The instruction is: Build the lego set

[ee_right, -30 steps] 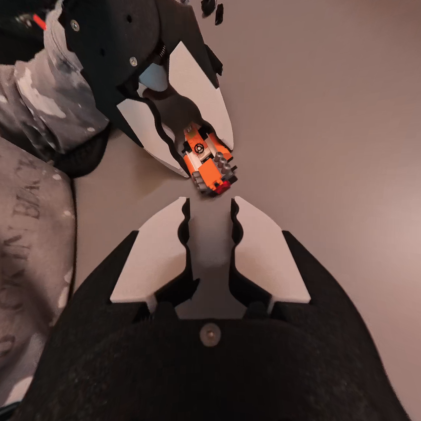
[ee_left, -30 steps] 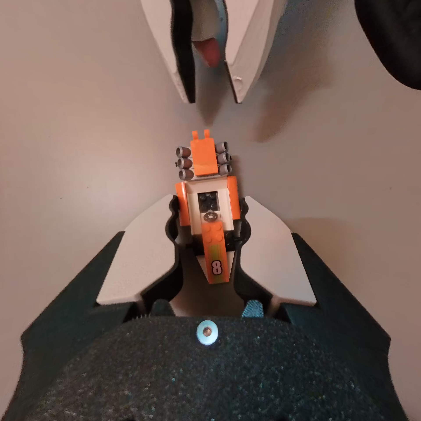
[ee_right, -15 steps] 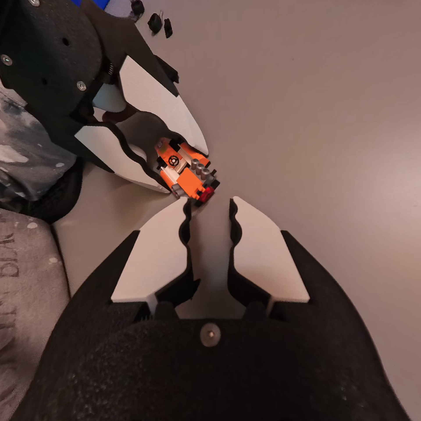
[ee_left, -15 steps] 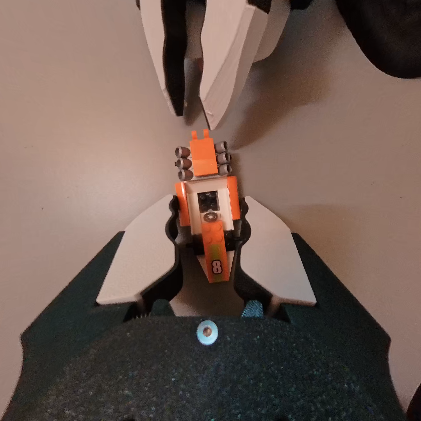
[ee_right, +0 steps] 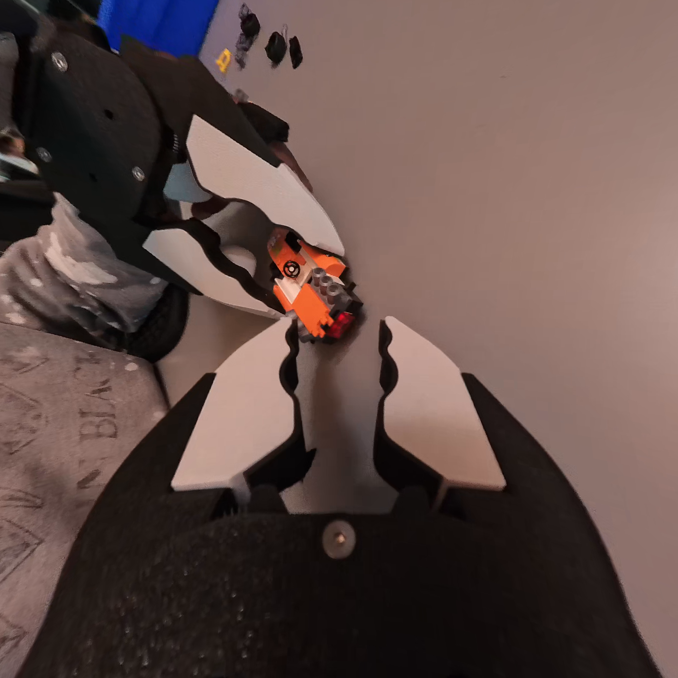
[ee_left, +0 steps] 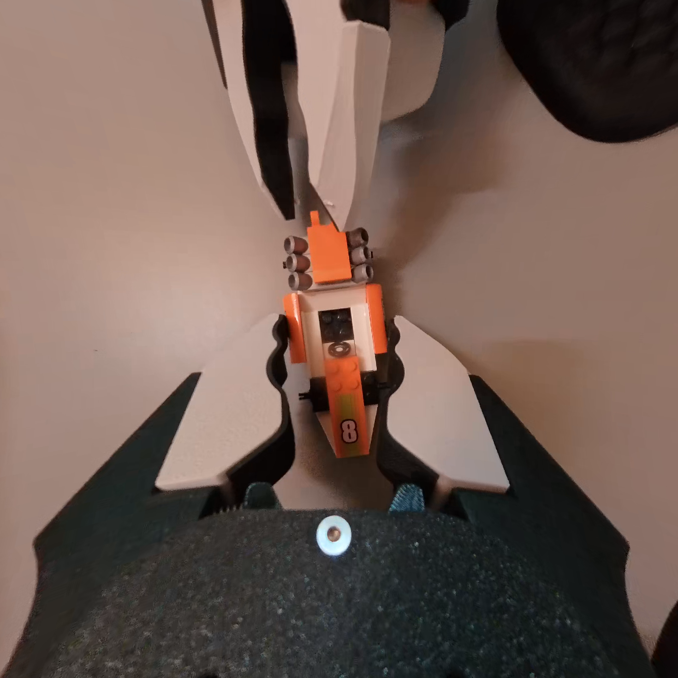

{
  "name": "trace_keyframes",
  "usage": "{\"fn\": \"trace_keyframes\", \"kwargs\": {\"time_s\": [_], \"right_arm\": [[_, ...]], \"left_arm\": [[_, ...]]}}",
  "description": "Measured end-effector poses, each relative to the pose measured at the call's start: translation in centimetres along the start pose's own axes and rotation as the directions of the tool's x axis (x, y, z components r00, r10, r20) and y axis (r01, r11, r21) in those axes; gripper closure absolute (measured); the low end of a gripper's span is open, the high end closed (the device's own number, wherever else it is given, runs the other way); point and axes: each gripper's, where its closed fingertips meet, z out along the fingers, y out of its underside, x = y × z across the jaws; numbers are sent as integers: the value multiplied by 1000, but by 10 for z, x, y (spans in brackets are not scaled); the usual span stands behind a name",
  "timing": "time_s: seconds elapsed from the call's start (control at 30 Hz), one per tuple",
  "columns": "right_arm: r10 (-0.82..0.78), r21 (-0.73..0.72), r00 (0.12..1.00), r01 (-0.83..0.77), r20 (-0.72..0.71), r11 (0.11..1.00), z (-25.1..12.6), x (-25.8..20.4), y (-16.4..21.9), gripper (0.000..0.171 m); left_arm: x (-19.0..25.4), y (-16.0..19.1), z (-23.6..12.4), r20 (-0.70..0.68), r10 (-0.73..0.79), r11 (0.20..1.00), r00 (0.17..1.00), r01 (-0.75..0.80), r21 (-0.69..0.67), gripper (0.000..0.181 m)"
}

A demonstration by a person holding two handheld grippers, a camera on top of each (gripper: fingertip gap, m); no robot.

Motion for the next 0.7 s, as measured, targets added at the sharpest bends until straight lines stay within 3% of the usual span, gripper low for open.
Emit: {"fn": "trace_keyframes", "kwargs": {"time_s": [0.3,0.7], "right_arm": [[102,13,985,-105,140,994,4,-18,2,125],[169,37,943,-187,285,982,-2,-35,-1,138]], "left_arm": [[9,-14,-12,17,54,999,998,-54,7,129],[12,-30,-28,81,150,986,985,-154,58,130]]}}
